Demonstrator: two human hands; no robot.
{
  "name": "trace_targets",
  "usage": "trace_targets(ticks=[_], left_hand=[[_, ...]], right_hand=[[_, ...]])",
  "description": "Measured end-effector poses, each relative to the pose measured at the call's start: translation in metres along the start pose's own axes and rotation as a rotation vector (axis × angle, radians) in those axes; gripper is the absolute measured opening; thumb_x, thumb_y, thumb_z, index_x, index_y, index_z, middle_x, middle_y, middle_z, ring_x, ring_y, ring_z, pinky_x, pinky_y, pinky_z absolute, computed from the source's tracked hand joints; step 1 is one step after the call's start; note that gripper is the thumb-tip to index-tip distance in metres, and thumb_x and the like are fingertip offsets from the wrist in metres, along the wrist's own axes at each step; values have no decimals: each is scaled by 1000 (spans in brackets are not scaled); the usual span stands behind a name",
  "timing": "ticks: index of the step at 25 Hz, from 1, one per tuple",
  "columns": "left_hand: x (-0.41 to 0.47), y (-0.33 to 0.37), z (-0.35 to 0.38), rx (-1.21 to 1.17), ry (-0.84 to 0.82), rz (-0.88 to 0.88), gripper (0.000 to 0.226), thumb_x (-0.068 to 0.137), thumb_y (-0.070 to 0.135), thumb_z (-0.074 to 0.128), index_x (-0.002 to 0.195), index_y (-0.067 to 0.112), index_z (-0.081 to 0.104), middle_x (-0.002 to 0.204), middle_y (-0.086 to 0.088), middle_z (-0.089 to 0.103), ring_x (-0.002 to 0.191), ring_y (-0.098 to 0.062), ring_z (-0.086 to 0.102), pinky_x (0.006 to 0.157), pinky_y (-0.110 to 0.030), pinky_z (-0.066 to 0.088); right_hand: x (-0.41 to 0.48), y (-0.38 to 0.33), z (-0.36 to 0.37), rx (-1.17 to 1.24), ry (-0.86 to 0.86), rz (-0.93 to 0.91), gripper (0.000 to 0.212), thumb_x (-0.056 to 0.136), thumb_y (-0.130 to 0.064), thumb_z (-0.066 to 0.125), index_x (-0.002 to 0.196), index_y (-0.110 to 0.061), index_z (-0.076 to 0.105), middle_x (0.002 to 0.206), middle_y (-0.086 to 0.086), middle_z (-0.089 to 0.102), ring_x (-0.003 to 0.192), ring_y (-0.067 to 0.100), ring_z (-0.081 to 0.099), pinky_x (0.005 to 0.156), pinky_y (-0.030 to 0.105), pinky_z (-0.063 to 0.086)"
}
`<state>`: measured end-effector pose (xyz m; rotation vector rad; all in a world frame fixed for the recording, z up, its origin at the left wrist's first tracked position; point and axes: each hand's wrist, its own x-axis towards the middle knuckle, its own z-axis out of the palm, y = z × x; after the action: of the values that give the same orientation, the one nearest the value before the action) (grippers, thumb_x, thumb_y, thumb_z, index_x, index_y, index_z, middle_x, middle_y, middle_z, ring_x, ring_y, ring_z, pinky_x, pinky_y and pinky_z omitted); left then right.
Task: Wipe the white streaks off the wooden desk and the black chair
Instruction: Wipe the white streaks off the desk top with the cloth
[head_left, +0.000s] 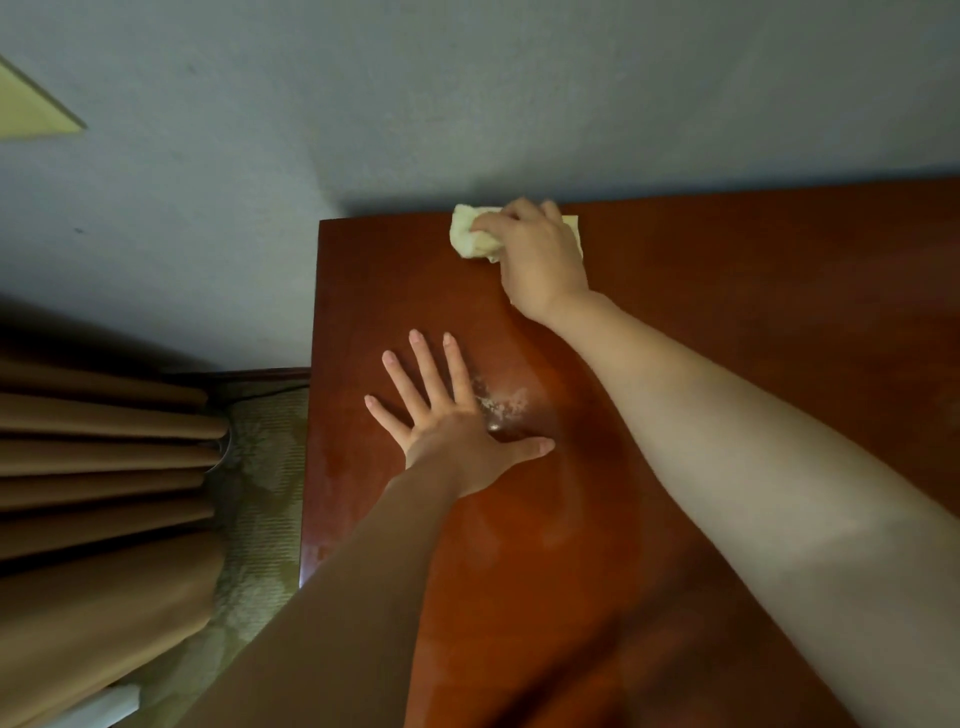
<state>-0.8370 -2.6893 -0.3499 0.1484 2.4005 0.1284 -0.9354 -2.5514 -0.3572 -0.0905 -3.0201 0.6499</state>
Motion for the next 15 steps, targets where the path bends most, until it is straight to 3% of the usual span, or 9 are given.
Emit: trace_targets(ticks=[10, 15], left_hand=[[-6, 0, -2, -3, 21, 24, 143, 50, 93, 46, 137, 21, -42, 141, -9, -50, 130, -38, -43, 107, -65, -14], [-8, 2, -2, 66, 103, 43, 141, 50, 93, 40, 144, 16, -31, 148, -13, -41, 136, -41, -32, 110, -64, -8]], right_hand=[[-151, 54, -41, 104, -188, -167, 43, 77, 10, 61, 108, -19, 69, 104, 3, 61, 99, 28, 50, 82, 32, 35], [-177, 68, -41, 135, -180, -210, 47, 70, 11, 68, 104, -21, 72, 99, -2, 64, 99, 25, 56, 84, 35, 45]])
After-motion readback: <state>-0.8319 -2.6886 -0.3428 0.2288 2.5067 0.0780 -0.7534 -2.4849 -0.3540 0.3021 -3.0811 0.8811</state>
